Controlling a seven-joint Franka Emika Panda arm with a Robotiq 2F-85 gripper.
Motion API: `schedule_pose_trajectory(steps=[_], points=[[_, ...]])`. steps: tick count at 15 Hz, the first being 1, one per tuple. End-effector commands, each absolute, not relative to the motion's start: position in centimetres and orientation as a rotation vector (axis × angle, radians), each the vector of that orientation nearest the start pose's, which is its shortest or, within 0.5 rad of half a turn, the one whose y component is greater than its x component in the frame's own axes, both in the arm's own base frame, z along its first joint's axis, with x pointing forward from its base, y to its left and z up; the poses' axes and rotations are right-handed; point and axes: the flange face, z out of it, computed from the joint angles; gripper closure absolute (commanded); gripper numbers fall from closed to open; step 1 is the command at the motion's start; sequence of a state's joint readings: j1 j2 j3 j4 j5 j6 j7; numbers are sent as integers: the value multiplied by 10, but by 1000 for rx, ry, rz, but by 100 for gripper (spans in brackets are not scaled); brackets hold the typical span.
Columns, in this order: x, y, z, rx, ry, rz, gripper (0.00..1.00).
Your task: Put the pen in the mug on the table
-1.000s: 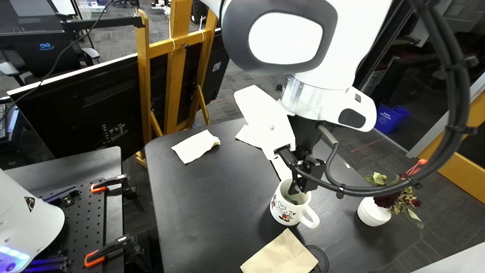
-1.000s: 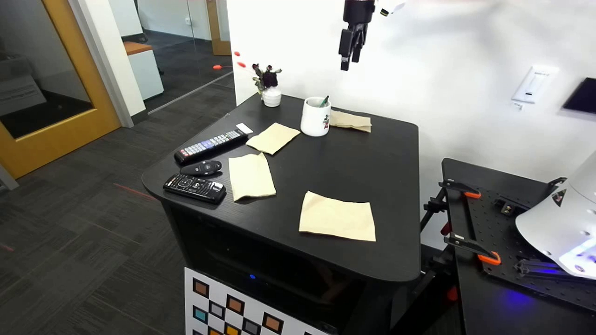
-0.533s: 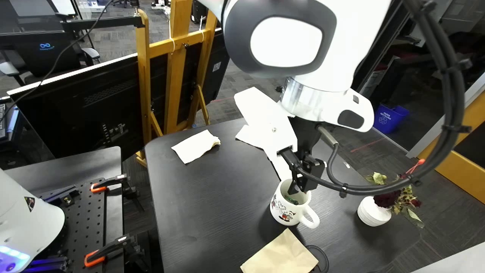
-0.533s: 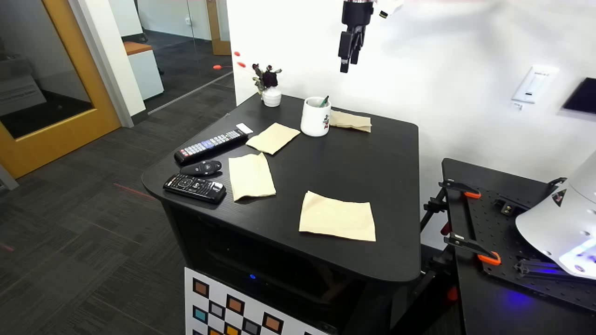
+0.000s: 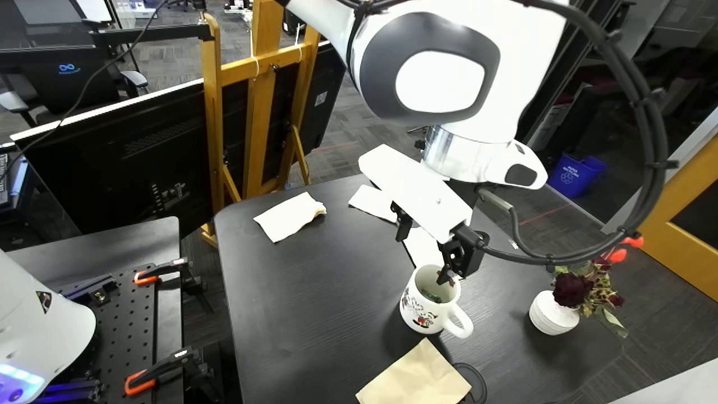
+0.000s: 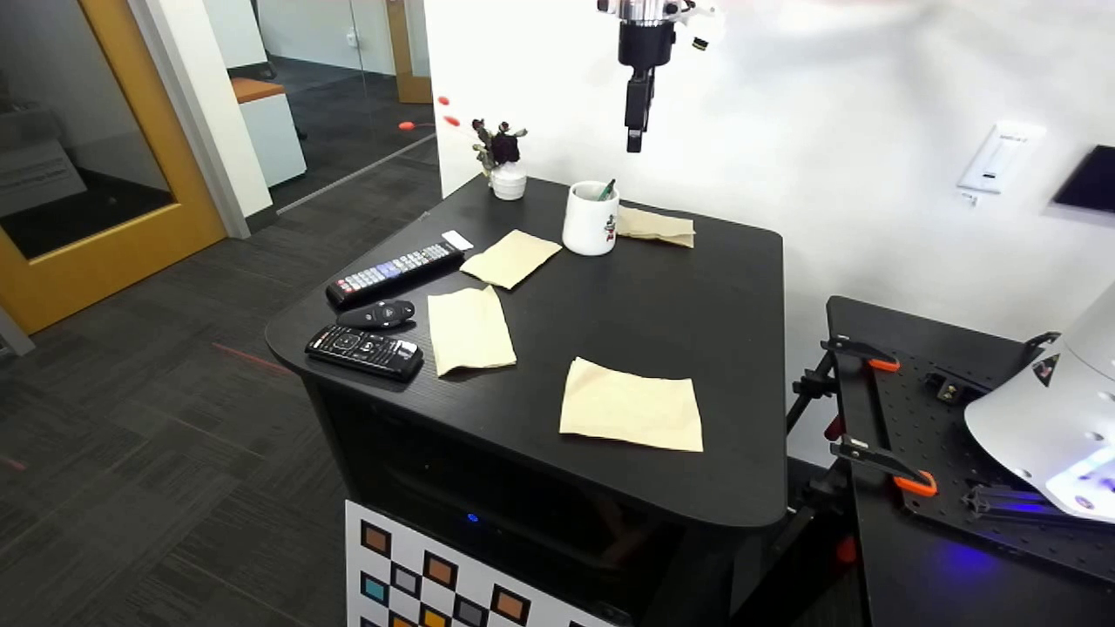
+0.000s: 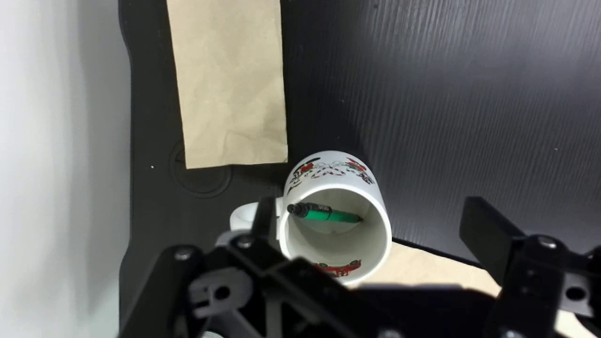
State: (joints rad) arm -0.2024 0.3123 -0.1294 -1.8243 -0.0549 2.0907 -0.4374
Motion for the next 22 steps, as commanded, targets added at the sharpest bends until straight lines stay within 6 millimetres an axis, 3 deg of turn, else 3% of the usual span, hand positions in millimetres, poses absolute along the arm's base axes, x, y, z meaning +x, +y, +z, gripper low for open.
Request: schedule_pose_trajectory(steps=[1, 8, 9, 16, 22], points=[[610, -200, 366, -3188, -463, 193, 0], [617, -195, 366, -3024, -969, 332, 0], [614, -189, 360, -3056, -876, 274, 0], [616, -192, 360, -3027, -928, 287, 0], [625, -190, 337, -3004, -972, 323, 0]])
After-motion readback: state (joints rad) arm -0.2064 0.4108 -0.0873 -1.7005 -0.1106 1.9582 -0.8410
